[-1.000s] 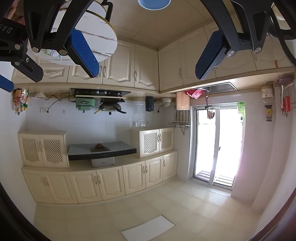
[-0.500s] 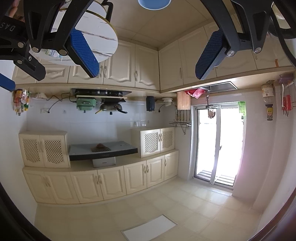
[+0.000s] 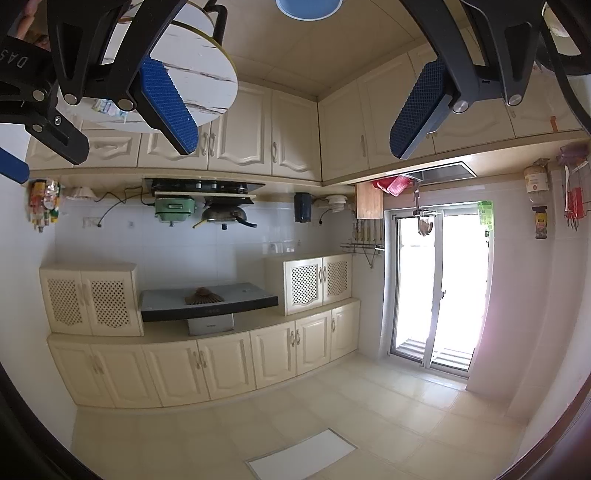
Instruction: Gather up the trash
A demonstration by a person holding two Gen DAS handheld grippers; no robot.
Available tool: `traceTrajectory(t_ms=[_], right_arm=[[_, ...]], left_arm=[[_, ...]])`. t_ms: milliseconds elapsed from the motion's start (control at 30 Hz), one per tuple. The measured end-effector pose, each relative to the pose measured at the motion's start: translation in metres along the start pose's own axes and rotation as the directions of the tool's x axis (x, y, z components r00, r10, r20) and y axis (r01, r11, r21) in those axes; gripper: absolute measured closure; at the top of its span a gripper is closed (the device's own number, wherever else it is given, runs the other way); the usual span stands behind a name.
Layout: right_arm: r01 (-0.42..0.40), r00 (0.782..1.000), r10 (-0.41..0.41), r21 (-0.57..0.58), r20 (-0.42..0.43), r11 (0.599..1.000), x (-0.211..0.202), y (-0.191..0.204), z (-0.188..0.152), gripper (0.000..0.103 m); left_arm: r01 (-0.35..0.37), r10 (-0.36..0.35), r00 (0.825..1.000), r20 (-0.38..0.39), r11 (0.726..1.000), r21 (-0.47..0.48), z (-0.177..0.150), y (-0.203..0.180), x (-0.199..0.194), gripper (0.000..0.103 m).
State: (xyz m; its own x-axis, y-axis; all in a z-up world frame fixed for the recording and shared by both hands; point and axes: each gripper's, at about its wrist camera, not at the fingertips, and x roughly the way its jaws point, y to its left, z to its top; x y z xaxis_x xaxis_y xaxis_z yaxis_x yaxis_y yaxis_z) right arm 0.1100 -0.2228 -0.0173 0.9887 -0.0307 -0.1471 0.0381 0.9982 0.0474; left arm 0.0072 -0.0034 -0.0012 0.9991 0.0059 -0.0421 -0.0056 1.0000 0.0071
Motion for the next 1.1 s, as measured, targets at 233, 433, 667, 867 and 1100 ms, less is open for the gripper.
traceTrajectory(t_ms=[233,433,667,867,1100], right_arm=[[0.01,1.0,-0.01,0.013,-0.001,1.0,-0.0011,-0.0037,0.0003,0.0],[0.006,1.0,-0.006,0.012,-0.004,1.0,-0.0014,-0.0041,0.0005,0.0],[0.007,1.0,-0.007,0.012,-0.004,1.0,-0.0015,-0.0038,-0.0001,0.0],[0.008,1.0,-0.008,0.011,-0.006,1.0,-0.0016,-0.0039,0.0001,0.0],[0.007,1.0,-0.006,0.011,-0.007,1.0,-0.0013,-0.004,-0.0001,0.0]], left_arm=[[0.003,-0.003,1.0,-0.002,1.0,0.004,0.0003,-0.0002,0.0002,0.001],[0.007,-0.007,1.0,-0.001,1.0,0.009,-0.0009,0.0005,-0.0002,0.001],[0.006,-0.006,1.0,-0.001,1.0,0.01,-0.0008,0.0008,-0.0008,0.001],[0.007,-0.007,1.0,0.002,1.0,0.009,-0.0004,0.001,-0.001,0.001],[0.007,-0.007,1.0,0.001,1.0,0.009,-0.0001,0.0011,-0.0011,0.001]])
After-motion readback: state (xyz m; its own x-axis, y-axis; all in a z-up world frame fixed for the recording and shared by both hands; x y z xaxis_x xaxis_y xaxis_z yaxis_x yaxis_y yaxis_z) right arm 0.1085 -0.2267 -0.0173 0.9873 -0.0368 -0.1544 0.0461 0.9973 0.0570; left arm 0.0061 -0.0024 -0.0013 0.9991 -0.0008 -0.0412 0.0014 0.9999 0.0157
